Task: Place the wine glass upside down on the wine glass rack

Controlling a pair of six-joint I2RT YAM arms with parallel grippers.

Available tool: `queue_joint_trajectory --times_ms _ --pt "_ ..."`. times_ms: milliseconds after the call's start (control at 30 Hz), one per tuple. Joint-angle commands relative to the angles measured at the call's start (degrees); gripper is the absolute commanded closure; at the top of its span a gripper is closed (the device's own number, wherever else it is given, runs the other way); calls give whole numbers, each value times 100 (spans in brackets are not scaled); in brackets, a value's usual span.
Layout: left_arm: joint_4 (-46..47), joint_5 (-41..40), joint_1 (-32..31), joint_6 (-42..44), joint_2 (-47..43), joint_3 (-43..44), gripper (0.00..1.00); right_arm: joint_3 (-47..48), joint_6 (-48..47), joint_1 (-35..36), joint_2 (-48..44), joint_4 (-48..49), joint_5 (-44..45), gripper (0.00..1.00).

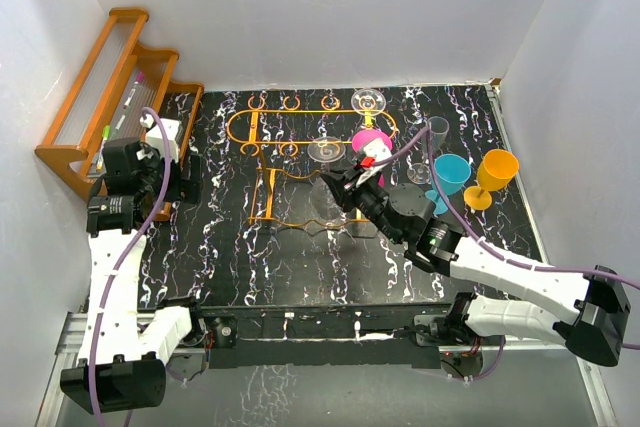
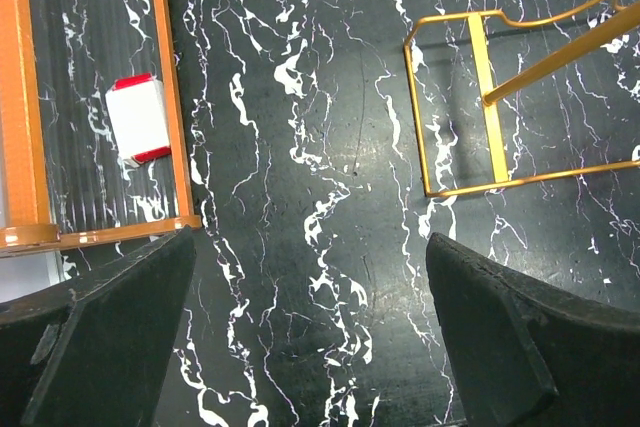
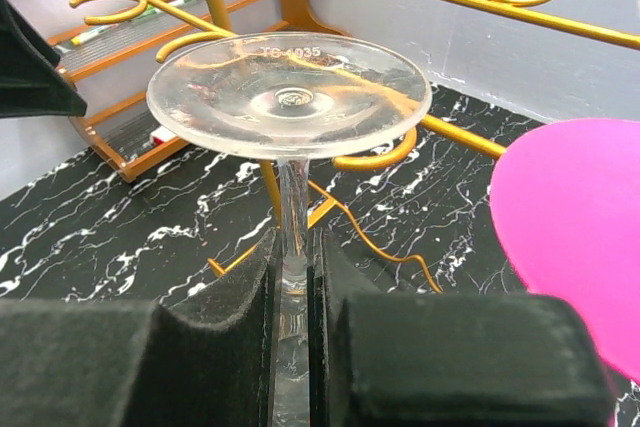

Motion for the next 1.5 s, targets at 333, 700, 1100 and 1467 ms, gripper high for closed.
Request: queue_joint_trajectory --times_ms 333,700,1100,1467 --pt "40 3 21 70 -39 -197 3 257 -122 2 20 899 731 92" --pt "77 30 30 50 49 -205 3 248 -86 -2 222 768 681 83" --pt "-41 20 31 24 273 -44 3 15 216 2 -311 471 22 64" --pt "-557 -479 117 -151 582 283 3 392 718 -2 -1711 -1985 -1320 2"
